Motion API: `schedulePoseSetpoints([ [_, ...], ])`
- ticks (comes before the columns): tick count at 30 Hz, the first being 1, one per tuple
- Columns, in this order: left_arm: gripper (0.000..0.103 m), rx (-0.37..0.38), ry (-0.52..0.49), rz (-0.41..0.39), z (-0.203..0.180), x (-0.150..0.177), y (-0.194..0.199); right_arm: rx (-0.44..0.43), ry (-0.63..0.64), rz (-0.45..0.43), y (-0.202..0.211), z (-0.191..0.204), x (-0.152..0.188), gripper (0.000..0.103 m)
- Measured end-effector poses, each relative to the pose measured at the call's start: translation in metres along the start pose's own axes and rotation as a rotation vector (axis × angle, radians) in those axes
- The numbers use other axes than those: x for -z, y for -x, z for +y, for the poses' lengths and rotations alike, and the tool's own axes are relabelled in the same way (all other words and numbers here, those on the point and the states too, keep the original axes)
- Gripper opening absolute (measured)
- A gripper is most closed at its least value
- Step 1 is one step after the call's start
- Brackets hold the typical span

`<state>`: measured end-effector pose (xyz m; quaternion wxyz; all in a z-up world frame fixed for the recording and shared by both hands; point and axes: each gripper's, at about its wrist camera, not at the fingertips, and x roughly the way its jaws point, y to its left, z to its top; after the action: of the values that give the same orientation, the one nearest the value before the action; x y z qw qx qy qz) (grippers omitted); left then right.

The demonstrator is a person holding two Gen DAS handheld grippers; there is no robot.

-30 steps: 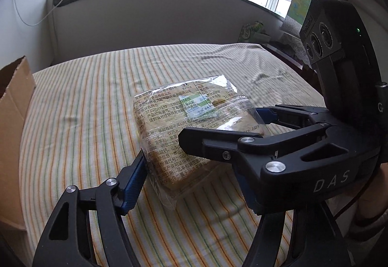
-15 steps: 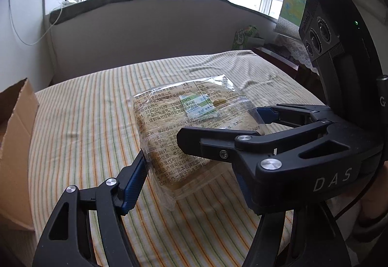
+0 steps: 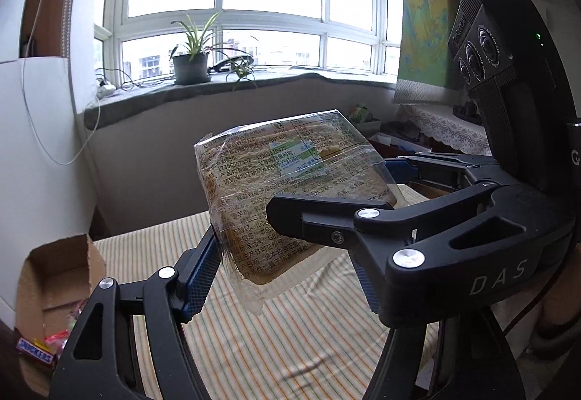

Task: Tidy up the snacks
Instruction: 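Lift the bread bag with both tools and carry it over the box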

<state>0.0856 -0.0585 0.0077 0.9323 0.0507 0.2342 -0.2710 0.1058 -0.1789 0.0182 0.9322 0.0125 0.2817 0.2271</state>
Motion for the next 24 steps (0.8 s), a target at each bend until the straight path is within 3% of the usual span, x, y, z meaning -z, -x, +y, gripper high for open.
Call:
schedulePoseSetpoints([
  [12,0.069,-0.042,0.084,0.006,0.04,0.03,0.019,-0.074,0.049,0.086,-0.06,0.059,0.002,0.091],
  [24,0.069,-0.227,0.232,0.046,0.143,0.079,0.064,-0.275,0.142,0.169,-0.158,0.169,0.0,0.091],
])
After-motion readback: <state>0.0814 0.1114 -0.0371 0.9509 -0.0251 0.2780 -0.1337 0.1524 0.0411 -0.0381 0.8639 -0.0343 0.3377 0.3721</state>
